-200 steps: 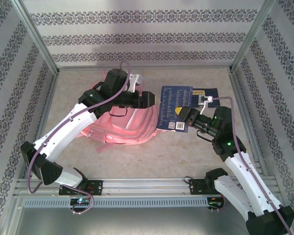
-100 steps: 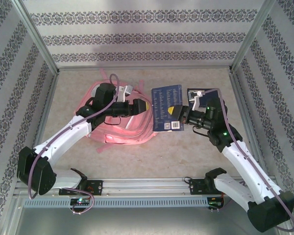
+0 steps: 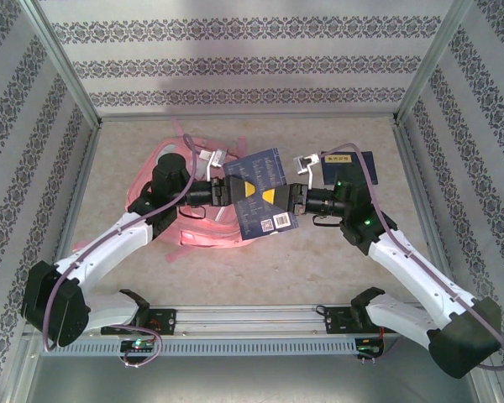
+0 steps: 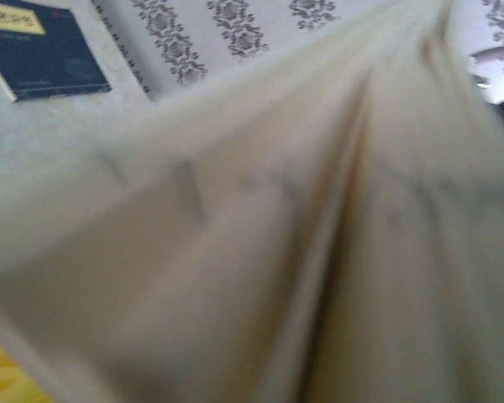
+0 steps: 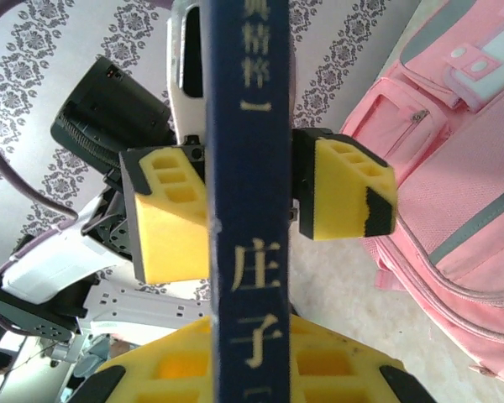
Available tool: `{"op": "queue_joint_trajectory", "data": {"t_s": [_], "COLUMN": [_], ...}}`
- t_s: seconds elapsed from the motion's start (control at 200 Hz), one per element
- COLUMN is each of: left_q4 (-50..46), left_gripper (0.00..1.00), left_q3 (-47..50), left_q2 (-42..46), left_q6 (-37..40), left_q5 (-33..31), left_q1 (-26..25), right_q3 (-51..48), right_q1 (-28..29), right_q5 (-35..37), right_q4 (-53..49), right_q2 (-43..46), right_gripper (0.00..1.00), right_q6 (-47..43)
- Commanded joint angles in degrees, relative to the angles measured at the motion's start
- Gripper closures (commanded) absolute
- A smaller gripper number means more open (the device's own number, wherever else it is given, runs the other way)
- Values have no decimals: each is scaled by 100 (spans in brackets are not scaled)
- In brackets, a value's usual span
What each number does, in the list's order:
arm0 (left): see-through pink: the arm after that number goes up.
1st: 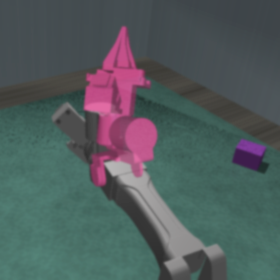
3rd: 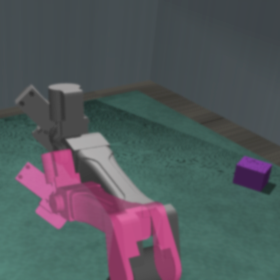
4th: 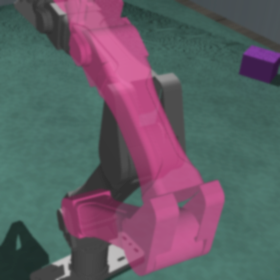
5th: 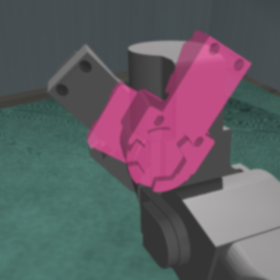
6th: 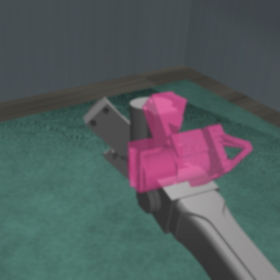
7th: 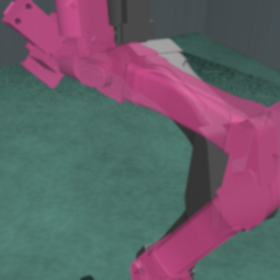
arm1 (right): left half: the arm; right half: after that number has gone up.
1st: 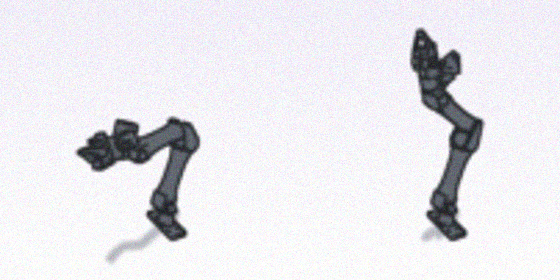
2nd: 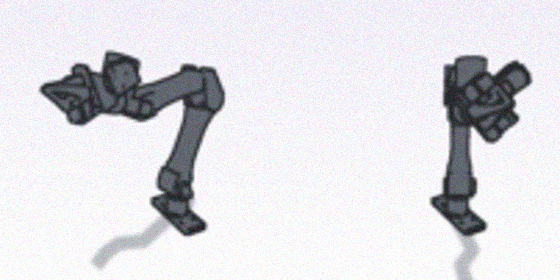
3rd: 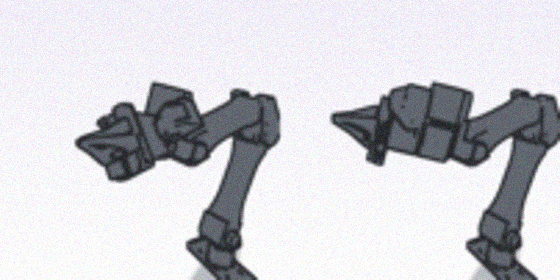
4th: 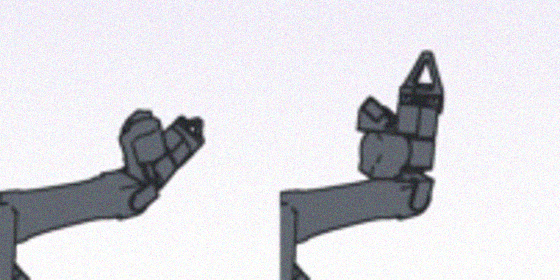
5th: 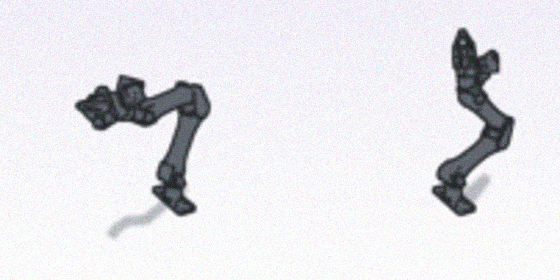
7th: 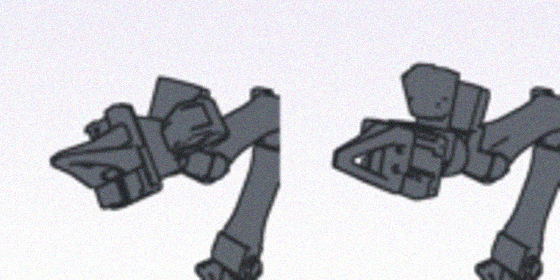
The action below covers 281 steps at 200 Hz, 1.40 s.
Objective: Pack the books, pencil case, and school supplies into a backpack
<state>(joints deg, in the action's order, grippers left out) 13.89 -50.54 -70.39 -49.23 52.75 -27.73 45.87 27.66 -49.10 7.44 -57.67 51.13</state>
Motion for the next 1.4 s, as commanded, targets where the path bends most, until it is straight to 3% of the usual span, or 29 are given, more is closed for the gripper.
{"op": "queue_joint_trajectory", "data": {"t_s": [0.0, 0.195, 0.345, 0.41, 0.445, 0.495, 0.545, 0.62, 0.819, 0.984, 1.089, 1.399], "left_q4": [756, 1646, 1738, 1723, 1728, 1720, 1671, 1793, 2804, 2764, 2733, 2552], "left_gripper": [32, 65, 100, 100, 100, 100, 100, 100, 100, 100, 100, 100], "left_q3": [71, 409, 555, 590, 613, 655, 683, 723, 1047, 1064, 1136, 986], "left_q2": [350, 562, 632, 702, 775, 887, 1006, 1127, 1297, 1306, 1329, 1198], "left_q6": [-213, -631, -674, -693, -701, -706, -747, -956, -1873, -1999, -1996, -1948], "left_q5": [232, 323, 208, 55, -83, -321, -608, -1074, -2173, -2559, -2805, -2971], "left_q1": [6, -5, -18, -14, -20, -18, -15, -15, -58, -196, -261, -383], "right_q3": [239, 152, 133, 30, -94, -301, -544, -952, -1535, -1793, -1617, -1339], "right_q1": [64, 104, 147, 159, 180, 227, 271, 341, 723, 1018, 1283, 1463], "right_q5": [59, 436, 662, 1024, 1204, 1535, 1918, 2281, 3079, 3545, 3657, 3847], "right_q4": [277, 229, 276, 223, 270, 355, 500, 1036, 2050, 3101, 3091, 3349], "right_q2": [191, 59, 62, 238, 358, 555, 757, 1017, 1433, 1313, 1196, 591], "right_gripper": [100, 100, 100, 100, 85, 55, 36, 23, 6, 7, 11, 34], "right_q6": [-47, -93, -8, 27, 30, 78, 190, 447, 762, 1241, 977, 1100]}}
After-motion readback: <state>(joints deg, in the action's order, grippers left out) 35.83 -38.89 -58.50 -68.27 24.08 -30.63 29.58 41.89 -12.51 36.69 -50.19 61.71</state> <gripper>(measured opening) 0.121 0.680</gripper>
